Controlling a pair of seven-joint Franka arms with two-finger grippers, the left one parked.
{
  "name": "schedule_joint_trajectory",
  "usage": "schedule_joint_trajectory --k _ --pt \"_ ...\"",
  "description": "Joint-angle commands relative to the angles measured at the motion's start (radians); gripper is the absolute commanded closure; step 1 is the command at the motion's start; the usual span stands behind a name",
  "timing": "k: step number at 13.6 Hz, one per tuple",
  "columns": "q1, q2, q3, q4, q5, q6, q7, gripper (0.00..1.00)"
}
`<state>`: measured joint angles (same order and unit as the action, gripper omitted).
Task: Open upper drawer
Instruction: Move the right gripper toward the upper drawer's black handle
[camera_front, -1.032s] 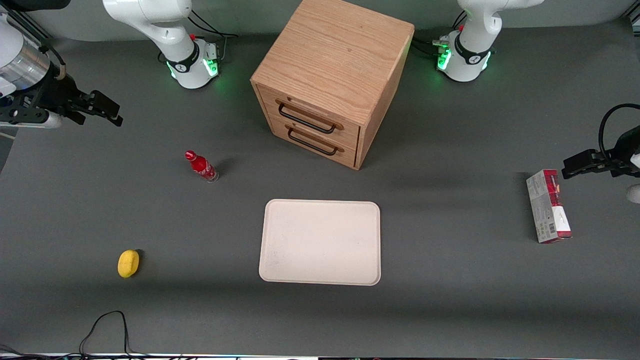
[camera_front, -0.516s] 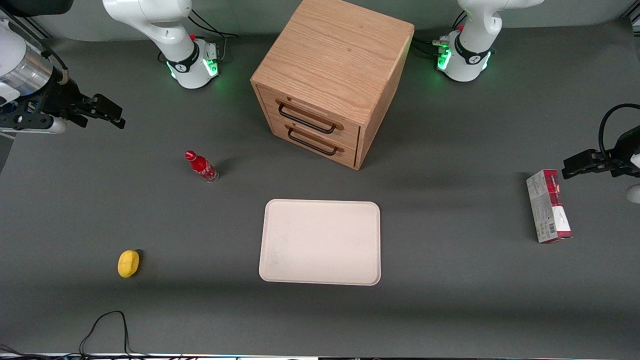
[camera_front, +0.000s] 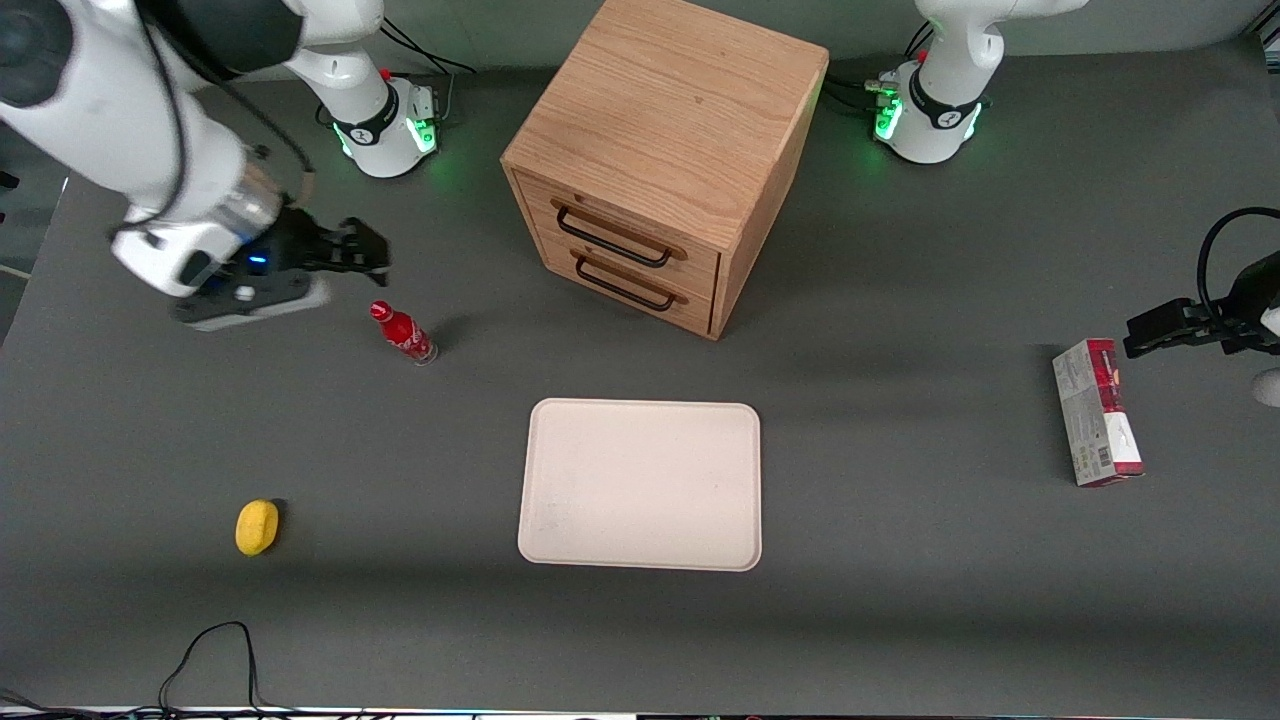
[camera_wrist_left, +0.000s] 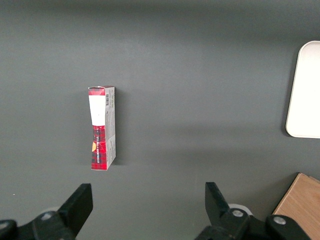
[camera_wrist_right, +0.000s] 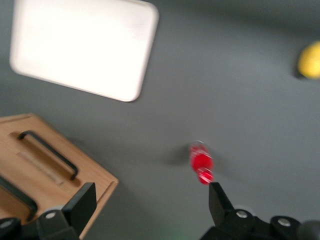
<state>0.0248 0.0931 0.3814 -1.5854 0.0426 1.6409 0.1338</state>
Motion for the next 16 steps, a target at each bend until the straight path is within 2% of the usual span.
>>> schedule_joint_trajectory --k 1,5,7,11,13,16 --pt "0.003 0.147 0.120 0.178 0.008 -0.032 -0.106 0.00" --pt "-0.002 0.223 0.299 0.205 0.010 -0.027 -0.118 0.00" --pt "-0.003 0.261 0.368 0.203 0.011 -0.027 -0.186 0.00" --pt "0.003 0.326 0.442 0.186 0.011 -0.029 -0.246 0.00" --pt "0.010 0.336 0.448 0.136 0.010 -0.016 -0.258 0.00" --pt "0.006 0.338 0.447 0.082 0.006 0.004 -0.370 0.00"
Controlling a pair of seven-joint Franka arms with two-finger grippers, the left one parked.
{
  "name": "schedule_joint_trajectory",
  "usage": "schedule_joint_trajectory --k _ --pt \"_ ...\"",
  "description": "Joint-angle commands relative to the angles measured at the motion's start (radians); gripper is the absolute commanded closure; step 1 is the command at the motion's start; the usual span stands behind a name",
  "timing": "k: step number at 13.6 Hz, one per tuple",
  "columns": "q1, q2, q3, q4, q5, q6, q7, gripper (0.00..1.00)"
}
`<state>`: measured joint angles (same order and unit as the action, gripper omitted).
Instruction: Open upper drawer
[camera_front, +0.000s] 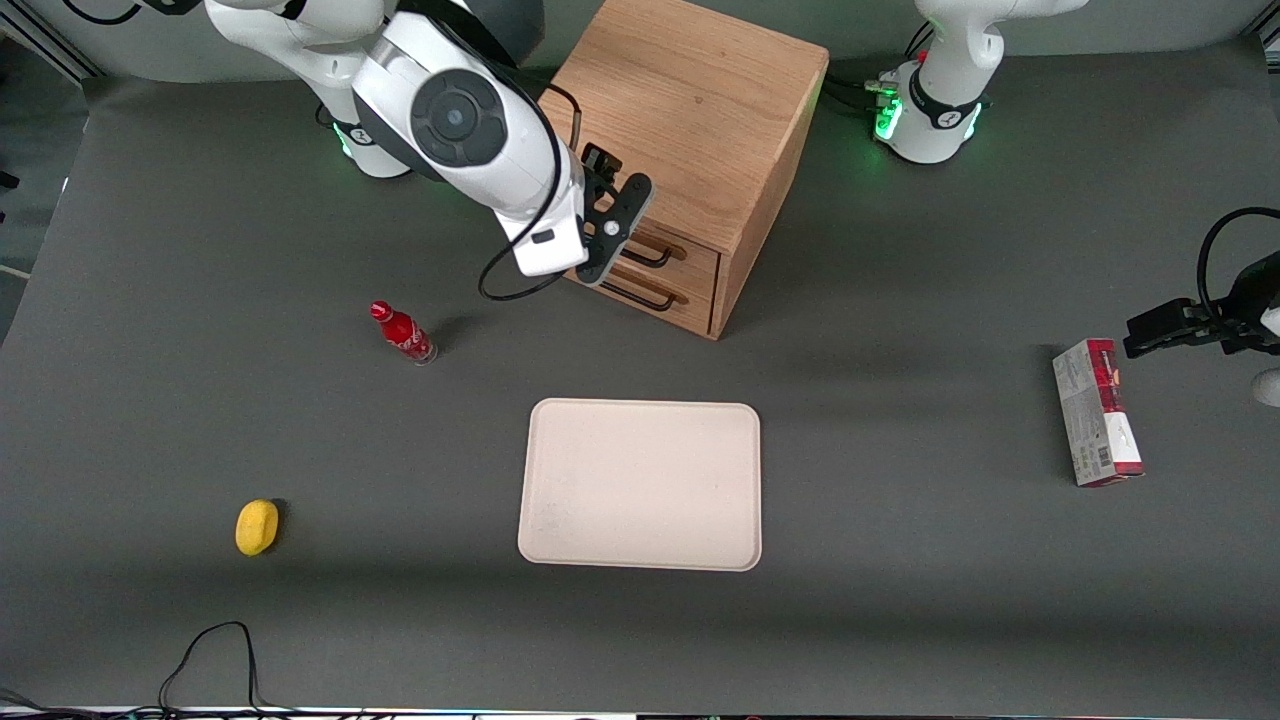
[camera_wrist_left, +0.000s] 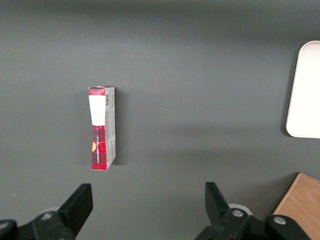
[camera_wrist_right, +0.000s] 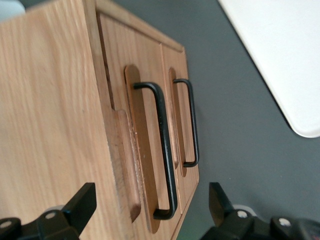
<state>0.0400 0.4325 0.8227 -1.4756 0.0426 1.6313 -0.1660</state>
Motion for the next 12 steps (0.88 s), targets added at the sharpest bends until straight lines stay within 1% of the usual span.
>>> schedule_joint_trajectory --k 1,4,5,8,12 --pt "-0.009 0.000 0.006 -0.038 0.003 0.031 -0.091 0.00" --pt "-0.012 0.005 0.003 -0.074 0.000 0.091 -0.119 0.00" --pt "-0.012 0.017 0.001 -0.074 -0.003 0.096 -0.127 0.00" --pt "-0.012 0.043 0.000 -0.075 -0.041 0.110 -0.141 0.00" --pt "-0.025 0.052 0.000 -0.063 -0.041 0.097 -0.147 0.00"
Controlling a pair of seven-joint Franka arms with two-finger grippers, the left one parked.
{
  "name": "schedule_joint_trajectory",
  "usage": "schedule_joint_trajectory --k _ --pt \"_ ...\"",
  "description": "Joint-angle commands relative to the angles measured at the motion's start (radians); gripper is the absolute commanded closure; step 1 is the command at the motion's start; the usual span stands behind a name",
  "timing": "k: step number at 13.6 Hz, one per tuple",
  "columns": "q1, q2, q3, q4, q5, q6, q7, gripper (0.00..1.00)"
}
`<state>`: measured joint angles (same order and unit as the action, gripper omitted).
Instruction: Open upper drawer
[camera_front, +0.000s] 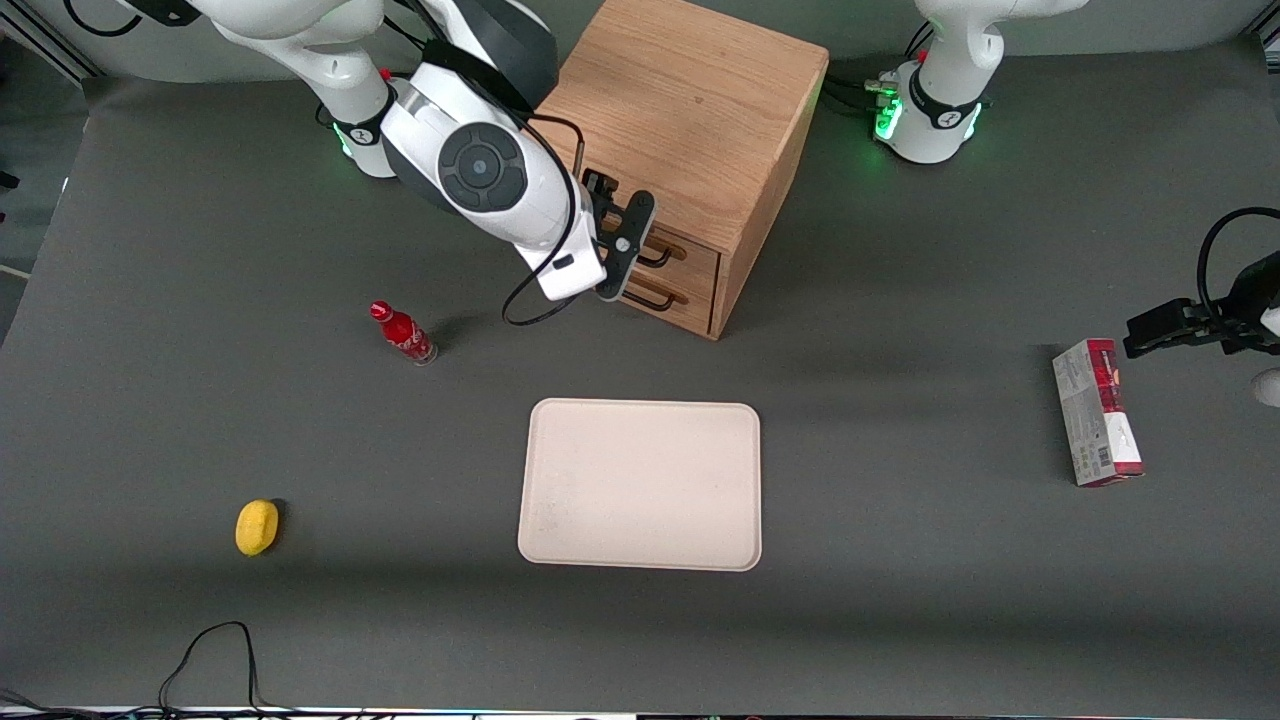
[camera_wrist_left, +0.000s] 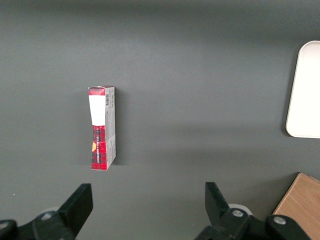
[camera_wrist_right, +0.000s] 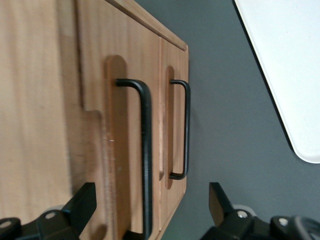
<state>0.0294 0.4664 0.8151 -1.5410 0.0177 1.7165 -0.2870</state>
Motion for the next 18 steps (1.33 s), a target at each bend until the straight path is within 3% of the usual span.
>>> schedule_joint_trajectory --k 1,18 --pt "-0.017 0.020 0.007 0.009 -0.016 0.012 -0.030 0.00" --pt "-0.005 0.098 0.006 -0.005 -0.102 0.072 -0.034 0.00"
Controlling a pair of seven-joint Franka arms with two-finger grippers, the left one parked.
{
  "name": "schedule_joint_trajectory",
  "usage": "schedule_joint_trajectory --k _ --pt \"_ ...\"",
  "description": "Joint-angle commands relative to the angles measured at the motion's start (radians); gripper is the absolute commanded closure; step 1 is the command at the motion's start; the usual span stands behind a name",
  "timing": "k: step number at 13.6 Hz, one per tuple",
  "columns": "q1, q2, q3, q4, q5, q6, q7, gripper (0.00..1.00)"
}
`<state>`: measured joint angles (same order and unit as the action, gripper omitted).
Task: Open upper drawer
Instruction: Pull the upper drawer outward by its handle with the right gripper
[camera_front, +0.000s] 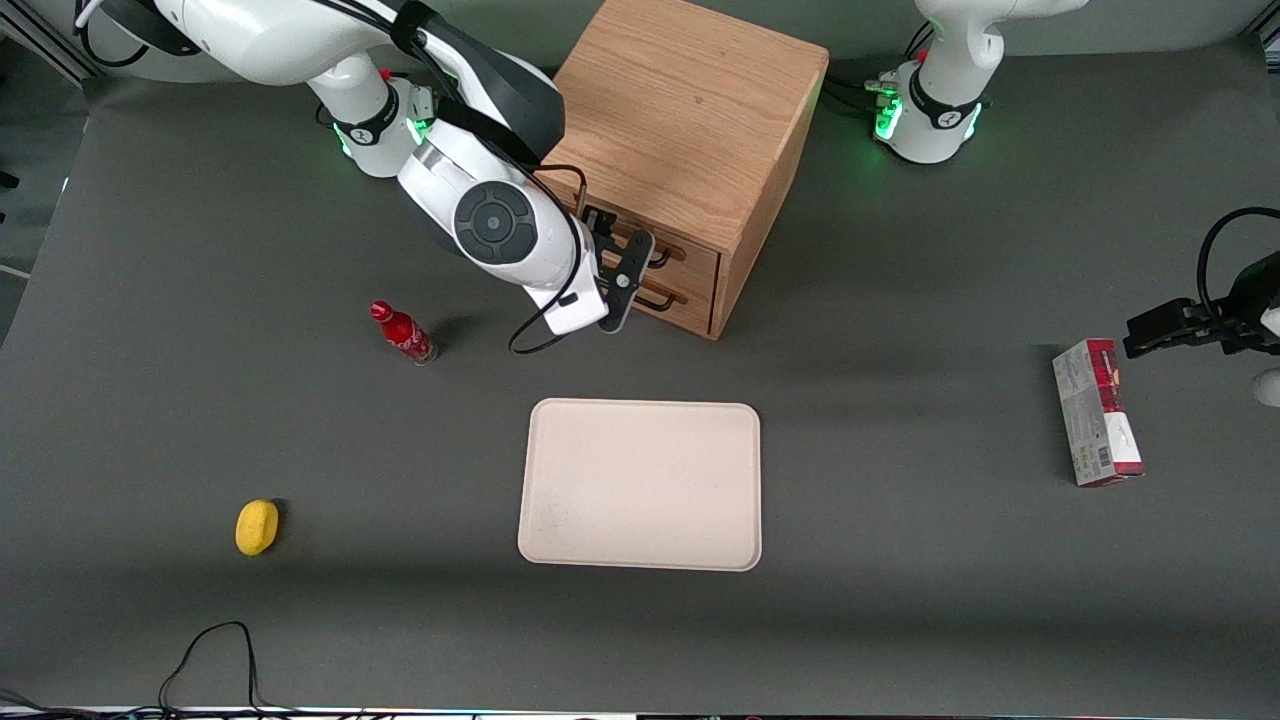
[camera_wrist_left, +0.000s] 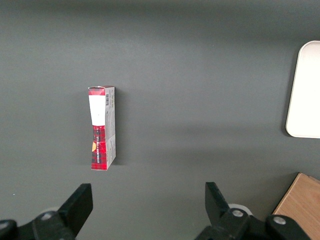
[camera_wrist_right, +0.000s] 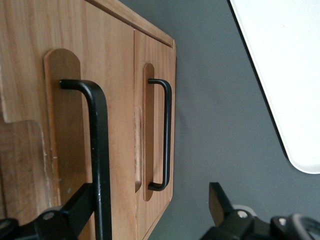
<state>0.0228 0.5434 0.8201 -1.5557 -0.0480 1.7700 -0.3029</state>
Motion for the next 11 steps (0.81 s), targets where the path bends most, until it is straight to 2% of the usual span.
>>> schedule_joint_trajectory --k 1,4,8,11 --pt "0.002 0.021 0.001 0.008 -0.038 0.017 -0.016 0.00" --pt "0.003 0.023 -0.001 0.009 -0.044 0.020 -0.019 0.00" --pt "-0.006 0.056 -0.001 0.043 -0.119 0.020 -0.024 0.00" --pt "-0.006 0.096 -0.039 0.110 -0.139 0.019 -0.060 0.00"
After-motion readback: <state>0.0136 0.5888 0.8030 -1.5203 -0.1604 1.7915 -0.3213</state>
